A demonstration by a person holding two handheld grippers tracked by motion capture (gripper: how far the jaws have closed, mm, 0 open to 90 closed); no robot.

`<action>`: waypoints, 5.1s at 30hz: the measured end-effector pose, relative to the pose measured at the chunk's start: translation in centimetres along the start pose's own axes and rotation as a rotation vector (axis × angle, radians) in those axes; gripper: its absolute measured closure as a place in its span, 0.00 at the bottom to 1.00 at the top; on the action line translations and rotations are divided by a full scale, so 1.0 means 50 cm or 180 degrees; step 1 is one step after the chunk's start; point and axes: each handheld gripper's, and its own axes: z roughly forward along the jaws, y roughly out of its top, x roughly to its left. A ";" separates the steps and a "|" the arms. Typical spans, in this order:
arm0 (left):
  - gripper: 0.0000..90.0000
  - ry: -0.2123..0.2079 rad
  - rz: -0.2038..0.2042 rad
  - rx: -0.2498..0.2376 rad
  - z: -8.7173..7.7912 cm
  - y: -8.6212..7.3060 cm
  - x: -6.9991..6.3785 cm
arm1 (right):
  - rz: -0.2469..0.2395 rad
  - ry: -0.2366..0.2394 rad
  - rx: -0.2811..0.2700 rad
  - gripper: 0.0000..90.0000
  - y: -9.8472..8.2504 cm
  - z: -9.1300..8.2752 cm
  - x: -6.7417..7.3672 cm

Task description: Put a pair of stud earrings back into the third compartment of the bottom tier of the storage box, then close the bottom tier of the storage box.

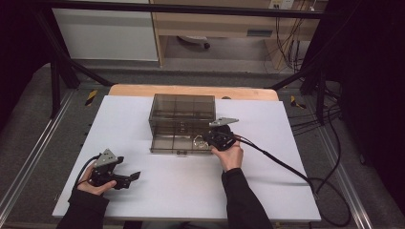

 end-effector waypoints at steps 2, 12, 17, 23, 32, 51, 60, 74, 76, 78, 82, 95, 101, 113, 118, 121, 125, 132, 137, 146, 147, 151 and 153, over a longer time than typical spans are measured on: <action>0.06 -0.0002 0.0002 0.0001 0.000 0.000 0.000 | 0.0000 -0.0010 0.0025 0.97 -0.003 0.005 0.000; 0.06 -0.0005 0.0003 -0.0004 -0.001 0.000 0.001 | -0.0004 -0.0113 0.0098 0.97 -0.011 0.025 -0.005; 0.06 -0.0003 0.0005 -0.0001 0.000 0.000 0.001 | -0.0044 -0.0181 0.0151 0.97 -0.016 0.032 -0.008; 0.06 0.0000 0.0007 -0.0004 -0.001 0.000 0.000 | -0.0070 -0.0174 0.0189 0.97 -0.021 0.038 -0.006; 0.06 0.0002 0.0009 -0.0003 -0.001 0.000 0.000 | -0.0102 -0.0179 0.0271 0.97 -0.027 0.042 -0.006; 0.06 -0.0003 0.0008 0.0000 -0.001 0.000 0.000 | -0.0116 -0.0102 0.0049 0.76 -0.015 0.000 0.003; 0.06 -0.0005 0.0012 0.0001 0.000 0.000 0.000 | -0.0137 -0.0082 -0.0039 0.40 -0.005 -0.053 0.012; 0.06 -0.0015 0.0014 0.0017 0.002 -0.001 -0.001 | -0.0015 0.0006 -0.0160 0.17 -0.041 -0.117 -0.028; 0.06 -0.0017 0.0015 0.0016 0.002 -0.001 -0.001 | 0.0021 0.0013 -0.0148 0.14 -0.048 -0.126 -0.034; 0.06 -0.0017 0.0015 0.0016 0.002 -0.001 -0.001 | 0.0038 0.0021 -0.0114 0.11 -0.057 -0.136 -0.039; 0.06 -0.0018 0.0010 0.0018 0.002 -0.001 -0.001 | 0.0072 0.0004 -0.0105 0.08 -0.075 -0.154 -0.052; 0.06 -0.0031 0.0009 0.0017 0.003 -0.002 -0.002 | 0.0195 -0.0049 -0.0057 0.02 -0.136 -0.189 -0.090; 0.06 -0.0028 0.0016 0.0012 0.003 -0.001 -0.003 | 0.0252 -0.0038 -0.0032 0.01 -0.170 -0.205 -0.106; 0.06 -0.0065 0.0042 0.0019 0.005 0.001 -0.008 | 0.0366 -0.0028 -0.0003 0.01 -0.228 -0.231 -0.136; 0.06 -0.0084 0.0062 0.0016 0.005 0.004 -0.011 | 0.0319 -0.0028 0.0019 0.01 -0.237 -0.234 -0.137; 0.06 -0.0112 0.0063 0.0019 0.007 0.005 -0.015 | 0.0313 0.0029 -0.0001 0.01 -0.240 -0.237 -0.138; 0.06 -0.0145 0.0069 0.0018 0.010 0.008 -0.022 | 0.0343 0.0050 0.0005 0.01 -0.246 -0.242 -0.141; 0.06 -0.0177 0.0075 0.0024 0.014 0.018 -0.033 | 0.0355 0.0078 -0.0011 0.01 -0.254 -0.245 -0.143; 0.07 -0.0212 0.0123 0.0038 0.020 0.028 -0.044 | 0.0331 0.0091 -0.0010 0.01 -0.256 -0.246 -0.145; 0.09 -0.0290 0.0171 0.0066 0.033 0.050 -0.062 | 0.0350 0.0099 -0.0024 0.01 -0.257 -0.250 -0.144; 0.09 -0.0294 0.0180 0.0074 0.035 0.052 -0.064 | 0.0355 0.0098 -0.0025 0.01 -0.257 -0.250 -0.144; 0.11 -0.0293 0.0210 0.0106 0.040 0.061 -0.070 | 0.0351 0.0099 -0.0030 0.01 -0.257 -0.251 -0.144; 0.12 -0.0291 0.0214 0.0117 0.043 0.066 -0.072 | 0.0346 0.0094 -0.0023 0.01 -0.258 -0.250 -0.144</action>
